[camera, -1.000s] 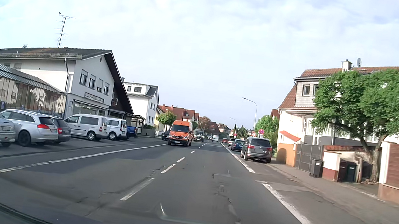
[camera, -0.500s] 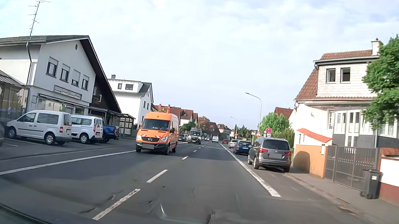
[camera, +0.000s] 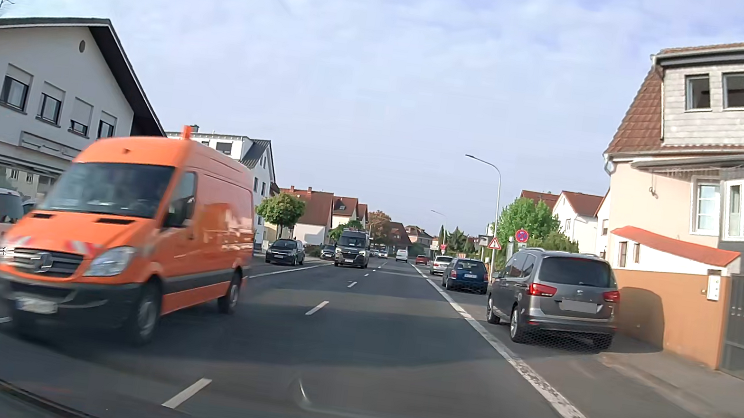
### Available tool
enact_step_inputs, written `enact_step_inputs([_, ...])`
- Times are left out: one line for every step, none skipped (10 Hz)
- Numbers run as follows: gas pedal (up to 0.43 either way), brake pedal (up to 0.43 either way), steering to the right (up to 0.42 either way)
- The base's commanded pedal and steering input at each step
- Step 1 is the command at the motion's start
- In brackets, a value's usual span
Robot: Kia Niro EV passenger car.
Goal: Follow the waypoints while adhering to traffic rules and regulations
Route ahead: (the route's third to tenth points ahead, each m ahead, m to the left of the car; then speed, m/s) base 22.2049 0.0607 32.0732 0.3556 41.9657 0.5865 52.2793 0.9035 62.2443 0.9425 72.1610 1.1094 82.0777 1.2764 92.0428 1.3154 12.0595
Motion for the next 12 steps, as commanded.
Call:
enact_step_inputs([0.087,0.000,-0.003])
enact_step_inputs([0.087,0.000,-0.003])
enact_step_inputs([0.087,0.000,-0.004])
enact_step_inputs([0.087,0.000,-0.004])
enact_step_inputs([0.087,0.000,-0.005])
enact_step_inputs([0.087,0.000,-0.005])
enact_step_inputs([0.087,0.000,-0.005])
enact_step_inputs([0.087,0.000,-0.005])
enact_step_inputs([0.087,0.000,-0.005])
enact_step_inputs([0.087,0.000,-0.005])
enact_step_inputs([0.087,0.000,-0.005])
enact_step_inputs([0.087,0.000,-0.005])
